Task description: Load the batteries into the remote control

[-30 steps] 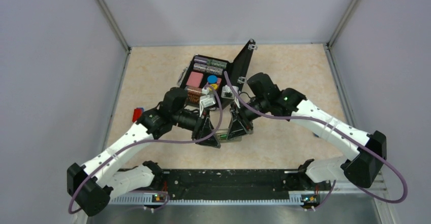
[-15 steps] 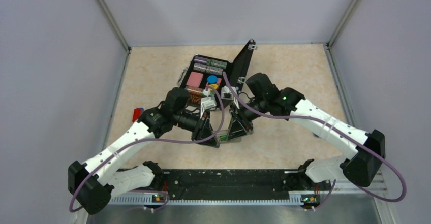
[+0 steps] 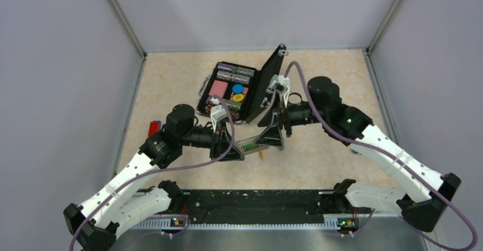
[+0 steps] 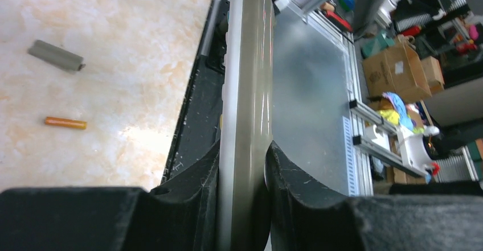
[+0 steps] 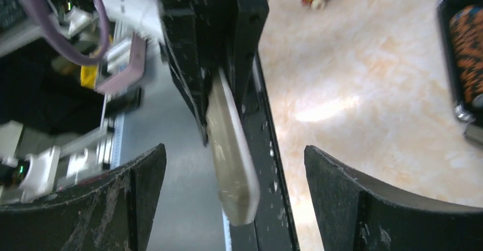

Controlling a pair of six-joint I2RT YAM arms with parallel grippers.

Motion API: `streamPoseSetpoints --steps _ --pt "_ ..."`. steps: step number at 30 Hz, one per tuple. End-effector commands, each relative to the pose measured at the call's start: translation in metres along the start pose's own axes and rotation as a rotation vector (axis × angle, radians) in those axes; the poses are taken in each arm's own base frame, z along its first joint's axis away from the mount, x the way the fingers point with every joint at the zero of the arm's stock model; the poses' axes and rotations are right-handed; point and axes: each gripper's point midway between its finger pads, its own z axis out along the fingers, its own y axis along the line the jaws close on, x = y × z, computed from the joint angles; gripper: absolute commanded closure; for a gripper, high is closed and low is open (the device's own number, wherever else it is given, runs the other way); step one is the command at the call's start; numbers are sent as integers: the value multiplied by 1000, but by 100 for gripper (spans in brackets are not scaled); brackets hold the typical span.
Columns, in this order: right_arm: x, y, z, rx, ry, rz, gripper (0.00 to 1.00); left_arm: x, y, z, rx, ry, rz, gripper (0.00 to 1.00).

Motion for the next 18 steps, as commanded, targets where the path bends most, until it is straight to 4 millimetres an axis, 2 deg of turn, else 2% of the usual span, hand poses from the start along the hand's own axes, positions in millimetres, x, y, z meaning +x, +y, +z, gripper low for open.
streamPoseSetpoints --steps 1,4,6,8,14,18 --pt "-48 -2 -18 126 -256 24 11 -31 10 1 -84 -185 -10 100" --pt "-54 -14 -22 190 -362 116 11 -51 20 0 -119 -338 -20 100" --pt "-49 -29 -21 240 -397 196 11 -58 28 -3 -148 -412 -41 100" --pt "-46 -35 -18 246 -411 223 13 -63 33 -5 -165 -476 -57 100" --pt "-36 -71 -22 421 -450 317 11 -70 47 -8 -184 -590 -119 100" --pt "-31 -78 -14 405 -476 382 12 -70 51 -8 -173 -631 -153 100"
